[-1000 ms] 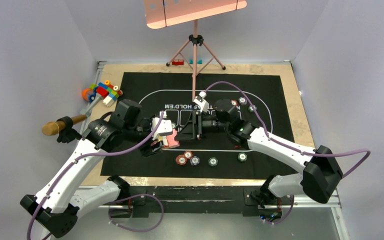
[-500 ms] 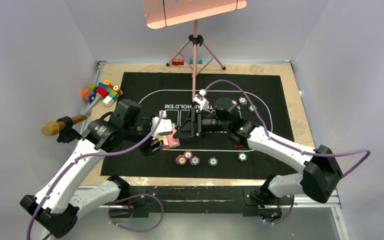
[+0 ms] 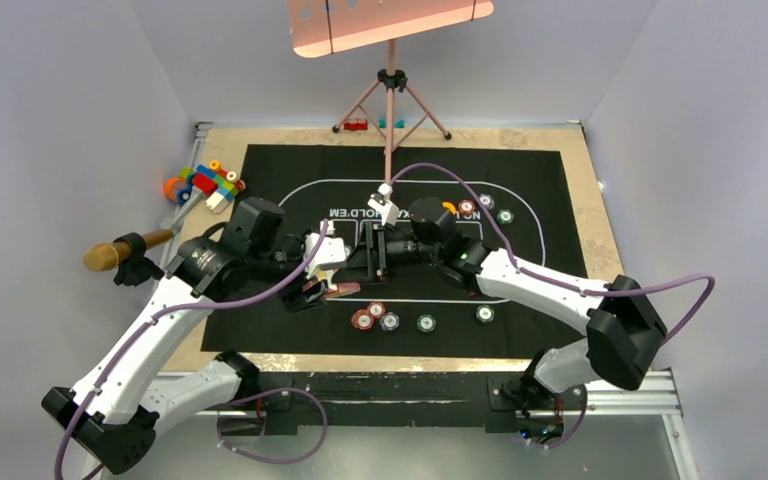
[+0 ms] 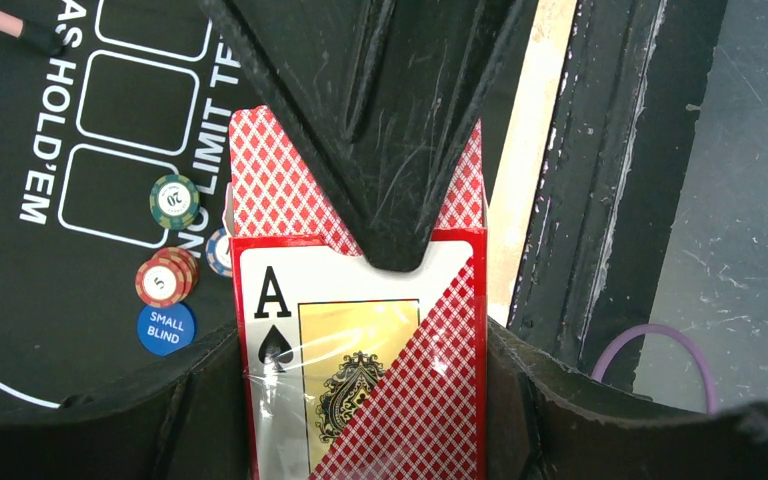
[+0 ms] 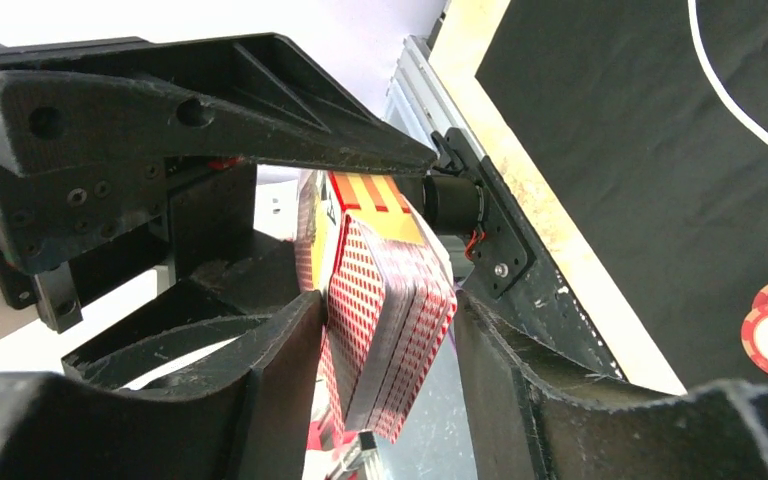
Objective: Distribute texas hold em gaming equipment
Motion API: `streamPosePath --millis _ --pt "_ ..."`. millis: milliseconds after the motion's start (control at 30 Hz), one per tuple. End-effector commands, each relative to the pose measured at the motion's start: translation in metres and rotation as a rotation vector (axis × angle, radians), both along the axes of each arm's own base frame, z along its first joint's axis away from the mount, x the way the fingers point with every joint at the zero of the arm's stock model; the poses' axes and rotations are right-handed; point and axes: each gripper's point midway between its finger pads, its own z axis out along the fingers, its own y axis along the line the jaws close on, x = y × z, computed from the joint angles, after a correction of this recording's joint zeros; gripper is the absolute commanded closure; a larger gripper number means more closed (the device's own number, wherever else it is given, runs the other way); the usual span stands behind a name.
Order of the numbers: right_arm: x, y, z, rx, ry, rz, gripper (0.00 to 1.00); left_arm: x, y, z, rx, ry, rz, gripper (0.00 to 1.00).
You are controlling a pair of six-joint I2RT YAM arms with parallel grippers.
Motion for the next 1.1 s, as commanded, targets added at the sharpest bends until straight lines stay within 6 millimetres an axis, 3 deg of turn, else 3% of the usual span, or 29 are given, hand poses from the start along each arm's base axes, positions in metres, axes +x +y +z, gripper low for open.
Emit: streamPosePath --millis 0,233,600,933,1000,1067 --pt "0.003 -0.011 0.018 0.044 -0.044 -0.032 0.49 0.008 -0.013 0.031 -0.089 -0.079 -0.015 0.86" --pt "0.003 -0.021 0.010 0.039 -0.028 -0.060 0.59 0.008 -0.014 0.034 -0.098 -0.081 -0.016 0.86" --pt "0.008 -0.035 0.005 0.010 -0.033 -0.089 0.61 0.007 -0.013 0.034 -0.097 -0.079 -0.020 0.87" --pt "0.017 -0.049 0.019 0.027 -0.058 -0.128 0.62 0.006 -0.012 0.030 -0.091 -0.078 -0.019 0.87" --pt "0.017 -0.048 0.021 0.033 -0.065 -0.122 0.58 0.006 -0.012 0.030 -0.090 -0.077 -0.019 0.87" --pt "0.019 -0.046 0.026 0.043 -0.072 -0.126 0.46 0.005 -0.012 0.029 -0.089 -0.075 -0.019 0.87"
